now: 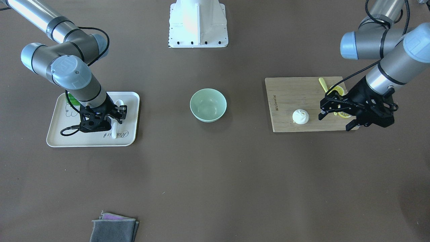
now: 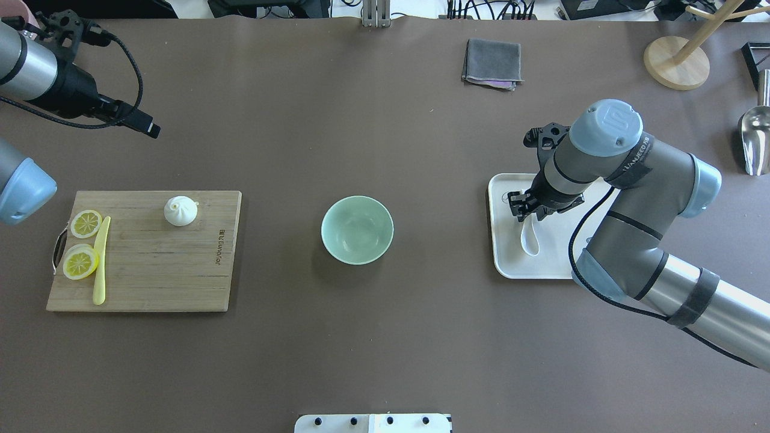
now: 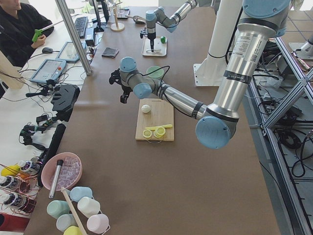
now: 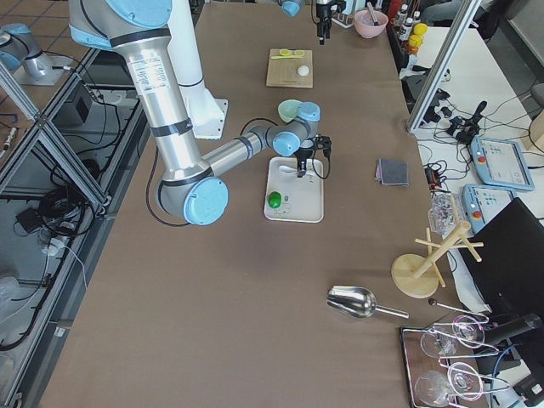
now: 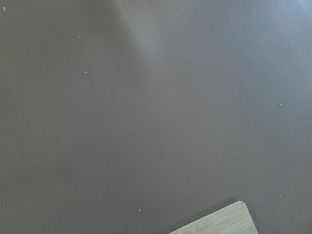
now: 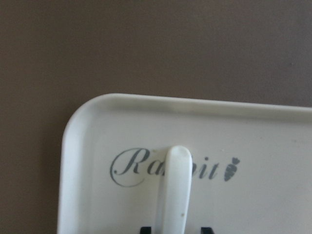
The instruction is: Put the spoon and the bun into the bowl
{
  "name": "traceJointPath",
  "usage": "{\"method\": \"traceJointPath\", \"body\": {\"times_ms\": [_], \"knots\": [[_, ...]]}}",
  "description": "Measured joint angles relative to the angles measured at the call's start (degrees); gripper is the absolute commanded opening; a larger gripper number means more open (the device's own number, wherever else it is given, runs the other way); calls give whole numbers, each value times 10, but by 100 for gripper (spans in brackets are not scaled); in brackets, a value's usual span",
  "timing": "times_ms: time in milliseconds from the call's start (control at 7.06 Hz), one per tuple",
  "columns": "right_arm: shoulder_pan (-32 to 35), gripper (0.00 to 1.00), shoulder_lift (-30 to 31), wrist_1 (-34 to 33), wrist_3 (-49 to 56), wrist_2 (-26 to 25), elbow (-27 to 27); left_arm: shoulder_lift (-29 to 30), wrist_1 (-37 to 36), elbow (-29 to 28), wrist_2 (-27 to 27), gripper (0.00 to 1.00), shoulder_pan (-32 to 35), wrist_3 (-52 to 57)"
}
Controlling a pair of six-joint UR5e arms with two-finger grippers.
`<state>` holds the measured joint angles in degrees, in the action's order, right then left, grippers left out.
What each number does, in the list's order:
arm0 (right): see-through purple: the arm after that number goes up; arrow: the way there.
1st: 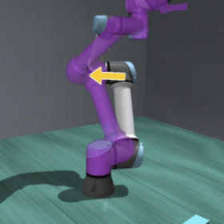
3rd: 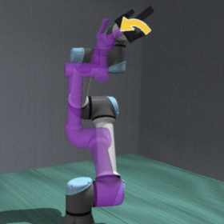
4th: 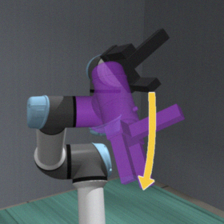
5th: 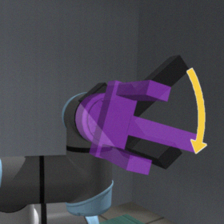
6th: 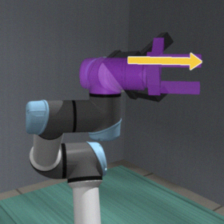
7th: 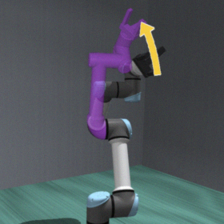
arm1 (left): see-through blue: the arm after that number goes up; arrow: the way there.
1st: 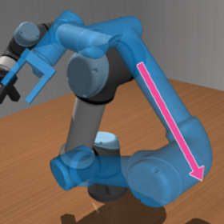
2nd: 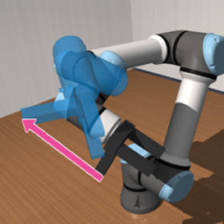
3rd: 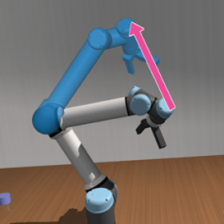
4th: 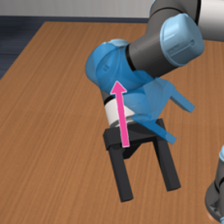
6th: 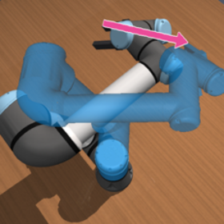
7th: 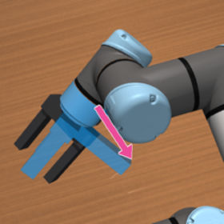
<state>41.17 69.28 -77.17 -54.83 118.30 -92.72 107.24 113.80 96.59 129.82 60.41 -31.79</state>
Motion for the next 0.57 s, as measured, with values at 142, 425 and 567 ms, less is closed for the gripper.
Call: {"method": "traceJointPath", "body": {"times_ms": [142, 425, 567], "knots": [[-2, 21, -3, 0, -8, 0, 0, 0, 0, -2, 0, 98, 0, 0], [-5, 0, -6, 0, -18, 0, 1, 3, 0, -4, 0, 98, 0, 0], [-5, 0, -6, 0, -19, 0, 0, 6, 1, -5, 0, 98, 0, -1]]}}
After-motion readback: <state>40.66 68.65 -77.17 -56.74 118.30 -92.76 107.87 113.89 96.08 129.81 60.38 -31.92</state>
